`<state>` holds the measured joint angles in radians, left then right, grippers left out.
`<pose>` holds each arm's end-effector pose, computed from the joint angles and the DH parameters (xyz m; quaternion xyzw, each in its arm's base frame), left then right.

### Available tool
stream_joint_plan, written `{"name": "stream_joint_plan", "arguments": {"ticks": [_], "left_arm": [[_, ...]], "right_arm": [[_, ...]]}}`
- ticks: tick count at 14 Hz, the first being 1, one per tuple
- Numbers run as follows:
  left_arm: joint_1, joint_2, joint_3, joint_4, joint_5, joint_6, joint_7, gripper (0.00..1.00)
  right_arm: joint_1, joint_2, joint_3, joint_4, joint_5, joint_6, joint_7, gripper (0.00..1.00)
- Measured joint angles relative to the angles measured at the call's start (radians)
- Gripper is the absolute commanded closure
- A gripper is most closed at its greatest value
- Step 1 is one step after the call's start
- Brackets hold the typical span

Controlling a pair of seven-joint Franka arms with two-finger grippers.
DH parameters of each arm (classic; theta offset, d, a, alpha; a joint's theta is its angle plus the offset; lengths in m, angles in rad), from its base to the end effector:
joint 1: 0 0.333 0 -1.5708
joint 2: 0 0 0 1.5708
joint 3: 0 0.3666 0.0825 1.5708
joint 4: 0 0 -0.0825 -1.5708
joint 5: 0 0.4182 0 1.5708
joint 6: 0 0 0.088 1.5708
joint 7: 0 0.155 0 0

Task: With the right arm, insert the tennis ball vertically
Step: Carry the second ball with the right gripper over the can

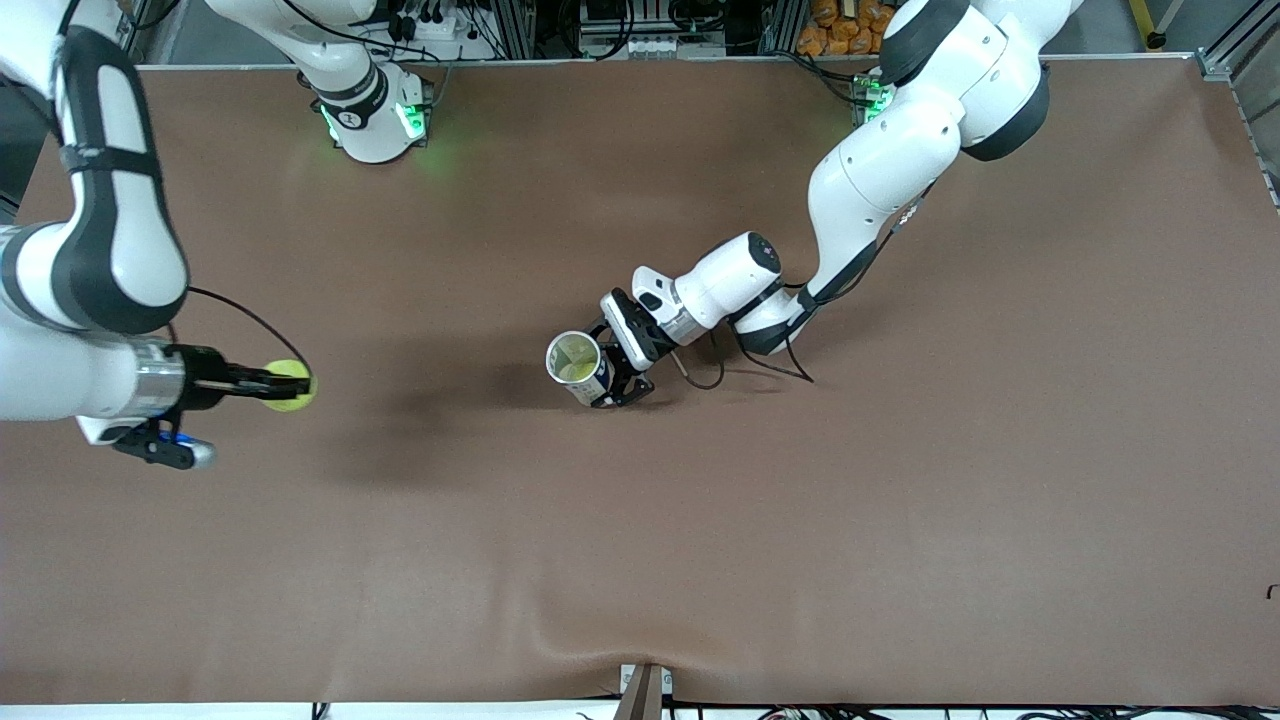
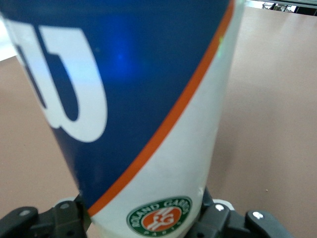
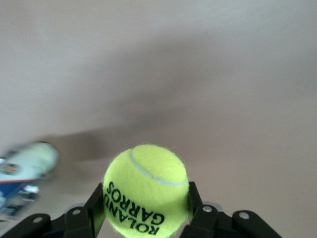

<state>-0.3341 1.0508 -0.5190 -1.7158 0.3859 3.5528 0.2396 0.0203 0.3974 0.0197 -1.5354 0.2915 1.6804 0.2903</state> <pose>0.5397 -0.5691 0.1290 0.7548 -0.4491 0.3932 0.2720 0.6848 0.0674 0.4021 -0.9690 0.1564 0.1467 0.1226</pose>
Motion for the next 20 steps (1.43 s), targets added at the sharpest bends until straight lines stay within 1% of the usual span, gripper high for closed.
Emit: {"name": "stream_joint_plan", "arguments": {"ticks": [1, 4, 7, 9, 12, 14, 16, 18, 19, 20], "left_arm": [[0.0, 0.0, 0.0, 0.0, 0.0, 0.0, 0.0, 0.2], [0.0, 0.0, 0.0, 0.0, 0.0, 0.0, 0.0, 0.2], [0.0, 0.0, 0.0, 0.0, 0.0, 0.0, 0.0, 0.2], [0.0, 0.0, 0.0, 0.0, 0.0, 0.0, 0.0, 0.2], [0.0, 0.0, 0.0, 0.0, 0.0, 0.0, 0.0, 0.2], [0.0, 0.0, 0.0, 0.0, 0.0, 0.0, 0.0, 0.2], [0.0, 0.0, 0.0, 0.0, 0.0, 0.0, 0.0, 0.2], [0.0, 0.0, 0.0, 0.0, 0.0, 0.0, 0.0, 0.2], [0.0, 0.0, 0.0, 0.0, 0.0, 0.0, 0.0, 0.2], [0.0, 0.0, 0.0, 0.0, 0.0, 0.0, 0.0, 0.2]], "right_arm": [[0.046, 0.0, 0.002, 0.022, 0.016, 0.0, 0.099, 0.99], [0.195, 0.0, 0.004, 0.091, 0.027, 0.002, 0.4, 1.0], [0.288, 0.001, 0.003, 0.133, 0.059, 0.005, 0.58, 0.99], [0.344, 0.017, 0.003, 0.133, 0.082, 0.063, 0.695, 0.99], [0.449, 0.073, 0.002, 0.134, 0.083, 0.16, 0.816, 0.96], [0.481, 0.104, 0.0, 0.134, 0.082, 0.188, 0.84, 0.96], [0.49, 0.117, -0.001, 0.135, 0.082, 0.196, 0.844, 0.96], [0.498, 0.125, -0.001, 0.135, 0.082, 0.209, 0.863, 0.87], [0.499, 0.128, -0.002, 0.135, 0.082, 0.212, 0.868, 0.68], [0.499, 0.132, -0.004, 0.135, 0.082, 0.213, 0.871, 0.43]]}}
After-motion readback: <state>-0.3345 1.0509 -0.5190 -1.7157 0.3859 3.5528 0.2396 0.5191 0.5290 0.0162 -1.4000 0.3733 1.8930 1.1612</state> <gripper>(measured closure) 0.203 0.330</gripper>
